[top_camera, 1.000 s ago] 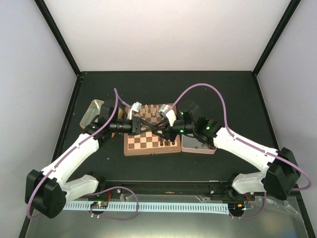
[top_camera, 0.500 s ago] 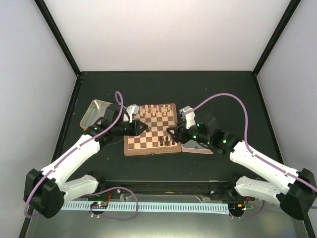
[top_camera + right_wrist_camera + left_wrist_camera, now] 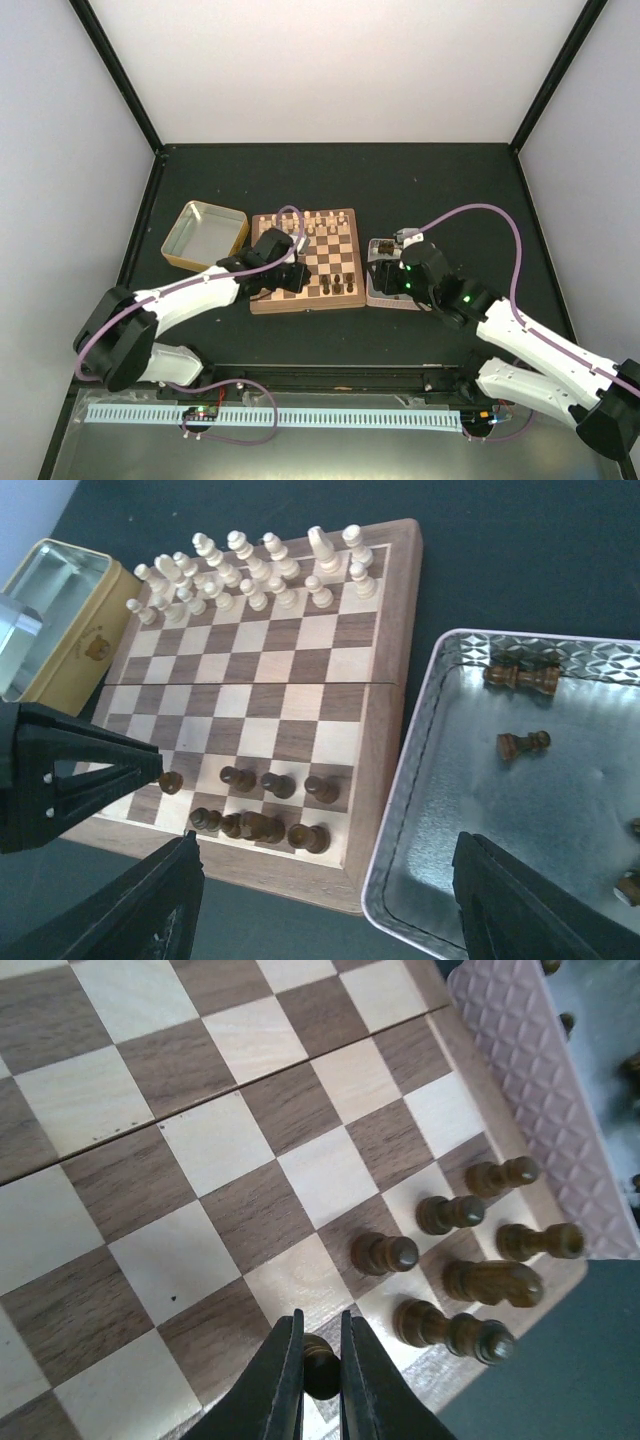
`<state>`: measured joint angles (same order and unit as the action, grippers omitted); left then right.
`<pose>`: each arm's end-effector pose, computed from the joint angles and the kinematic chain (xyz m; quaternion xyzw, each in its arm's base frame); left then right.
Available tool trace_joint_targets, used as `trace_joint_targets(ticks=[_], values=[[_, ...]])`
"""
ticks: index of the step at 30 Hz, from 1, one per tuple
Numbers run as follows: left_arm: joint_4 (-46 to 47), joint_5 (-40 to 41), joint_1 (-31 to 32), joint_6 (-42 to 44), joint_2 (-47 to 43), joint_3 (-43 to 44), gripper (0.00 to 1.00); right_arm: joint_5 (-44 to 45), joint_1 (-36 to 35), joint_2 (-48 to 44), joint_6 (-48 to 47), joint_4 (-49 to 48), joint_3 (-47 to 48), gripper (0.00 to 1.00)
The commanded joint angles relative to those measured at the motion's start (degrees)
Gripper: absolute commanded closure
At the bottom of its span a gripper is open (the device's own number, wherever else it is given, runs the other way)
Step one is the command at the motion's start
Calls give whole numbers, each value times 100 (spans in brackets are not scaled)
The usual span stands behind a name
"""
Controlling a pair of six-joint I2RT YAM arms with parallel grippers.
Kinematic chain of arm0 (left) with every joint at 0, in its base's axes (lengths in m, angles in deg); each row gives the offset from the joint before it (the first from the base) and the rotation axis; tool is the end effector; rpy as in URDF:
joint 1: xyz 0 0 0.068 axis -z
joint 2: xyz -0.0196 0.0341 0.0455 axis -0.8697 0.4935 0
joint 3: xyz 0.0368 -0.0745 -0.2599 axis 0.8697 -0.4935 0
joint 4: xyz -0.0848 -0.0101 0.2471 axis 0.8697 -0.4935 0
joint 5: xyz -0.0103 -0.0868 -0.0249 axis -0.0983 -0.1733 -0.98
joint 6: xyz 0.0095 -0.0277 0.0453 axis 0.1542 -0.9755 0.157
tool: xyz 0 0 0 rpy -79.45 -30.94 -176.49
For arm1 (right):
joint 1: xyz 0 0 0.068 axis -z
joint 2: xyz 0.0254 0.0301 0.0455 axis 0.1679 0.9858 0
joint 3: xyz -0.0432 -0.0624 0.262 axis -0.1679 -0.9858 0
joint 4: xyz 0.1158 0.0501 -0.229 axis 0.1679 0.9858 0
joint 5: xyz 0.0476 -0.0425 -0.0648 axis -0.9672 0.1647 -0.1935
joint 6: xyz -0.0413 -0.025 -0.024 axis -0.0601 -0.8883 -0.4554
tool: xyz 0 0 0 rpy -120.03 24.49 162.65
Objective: Set up the chess pieces on the board
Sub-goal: Place the chess piece on the chessboard.
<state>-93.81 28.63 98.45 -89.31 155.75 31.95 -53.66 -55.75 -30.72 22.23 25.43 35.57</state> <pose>0.2017 -0.1651 0.1917 0.1459 0.9228 -0.2439 0.2600 0.1404 0.1381 0.2599 -0.0346 0.8961 0.2405 0.3715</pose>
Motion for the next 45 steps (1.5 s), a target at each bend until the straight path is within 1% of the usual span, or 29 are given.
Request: trace_joint_targets(ticks=[1,4,8,13,17,25,33,36,40,43,45], values=[[731,512,213,177,298,-20,97,378,40,25,28,142,81,30],[880,666,266,235,473,-39,98,399,43,135,10,155,129,30],[952,494,301,347,748,-12,98,422,47,268,-7,166,167,31],[907,520,314,360,877,-55,96,440,56,340,-24,194,162,30],[905,466,321,325,890,-81,93,445,57,340,-34,208,134,30],[685,463,326,326,641,-48,79,444,56,283,1,230,142,30],[267,508,325,301,150,245,64,635,72,104,176,449,251,30],[66,649,320,199,-134,344,62,816,94,48,315,655,344,30],[-60,955,313,16,-843,266,61,924,356,136,271,943,467,30],[-99,1167,317,0,-1384,258,59,925,770,343,119,1147,492,35],[-66,1316,307,-7,-1732,250,58,909,1009,497,-28,1151,442,43]])
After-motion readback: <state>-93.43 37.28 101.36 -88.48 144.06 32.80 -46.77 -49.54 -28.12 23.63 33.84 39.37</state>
